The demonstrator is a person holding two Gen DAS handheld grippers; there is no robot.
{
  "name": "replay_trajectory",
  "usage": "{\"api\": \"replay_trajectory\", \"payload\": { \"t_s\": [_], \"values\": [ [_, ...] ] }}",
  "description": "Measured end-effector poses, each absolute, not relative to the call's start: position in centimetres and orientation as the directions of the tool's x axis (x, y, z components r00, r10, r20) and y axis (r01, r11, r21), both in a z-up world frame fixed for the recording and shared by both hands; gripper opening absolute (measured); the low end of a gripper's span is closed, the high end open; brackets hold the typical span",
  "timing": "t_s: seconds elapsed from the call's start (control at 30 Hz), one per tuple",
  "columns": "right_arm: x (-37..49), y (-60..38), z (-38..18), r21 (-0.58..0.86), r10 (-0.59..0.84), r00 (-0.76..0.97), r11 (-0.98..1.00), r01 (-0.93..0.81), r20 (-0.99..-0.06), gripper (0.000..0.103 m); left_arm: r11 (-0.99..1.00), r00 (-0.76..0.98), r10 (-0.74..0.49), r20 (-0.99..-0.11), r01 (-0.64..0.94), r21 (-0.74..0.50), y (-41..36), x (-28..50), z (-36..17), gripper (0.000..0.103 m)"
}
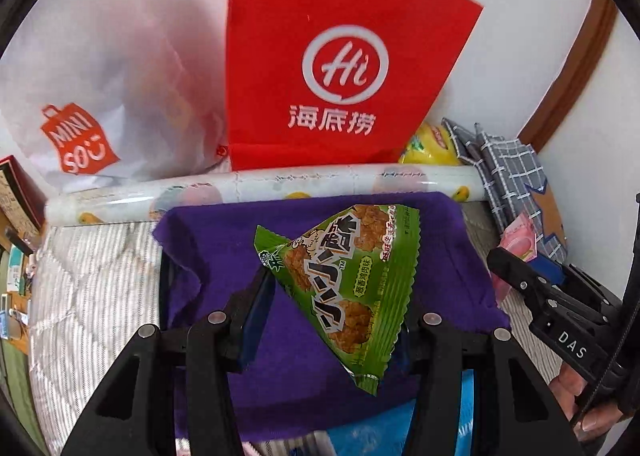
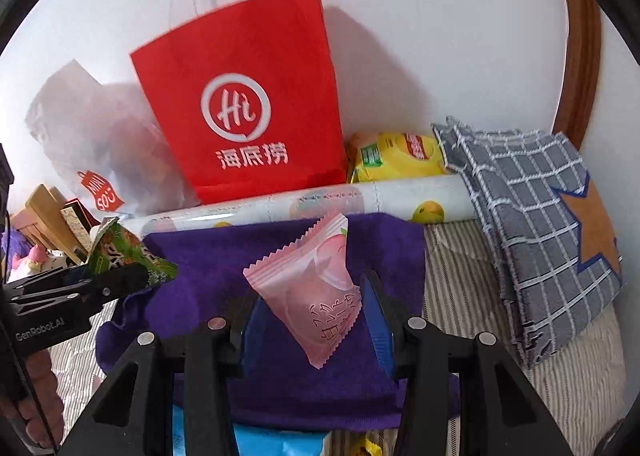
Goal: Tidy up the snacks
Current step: 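Lift both held snacks and carry them over the purple towel, then open both tools to drop the green bag and pink packet onto the towel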
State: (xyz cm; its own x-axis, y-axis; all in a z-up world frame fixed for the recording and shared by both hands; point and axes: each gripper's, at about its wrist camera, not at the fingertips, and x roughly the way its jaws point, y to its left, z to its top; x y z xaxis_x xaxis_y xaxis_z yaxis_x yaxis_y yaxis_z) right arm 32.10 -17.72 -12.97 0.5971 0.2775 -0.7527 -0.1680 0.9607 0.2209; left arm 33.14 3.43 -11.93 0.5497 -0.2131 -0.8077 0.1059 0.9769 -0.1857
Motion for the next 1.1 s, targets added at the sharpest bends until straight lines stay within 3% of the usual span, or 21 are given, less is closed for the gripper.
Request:
{"api": "replay_trajectory", "payload": {
  "t_s": [0.43,1.1],
  "values": [
    [34.0,-18.2,-18.4,0.238,0.265,0.504,0.964,-0.119,-0.822,0.044,0.985,0.465,-0.174,-0.868,0.083,-0.153,3.0,35.7,-16.4,0.051],
    [34.1,-18.0,-19.9,0.224,0.250,0.461,0.968,-0.111,-0.851,0.045,0.993,0.412,-0.114,-0.904,0.048,-0.104,2.8,36.0,-18.2,0.052]
  ]
}}
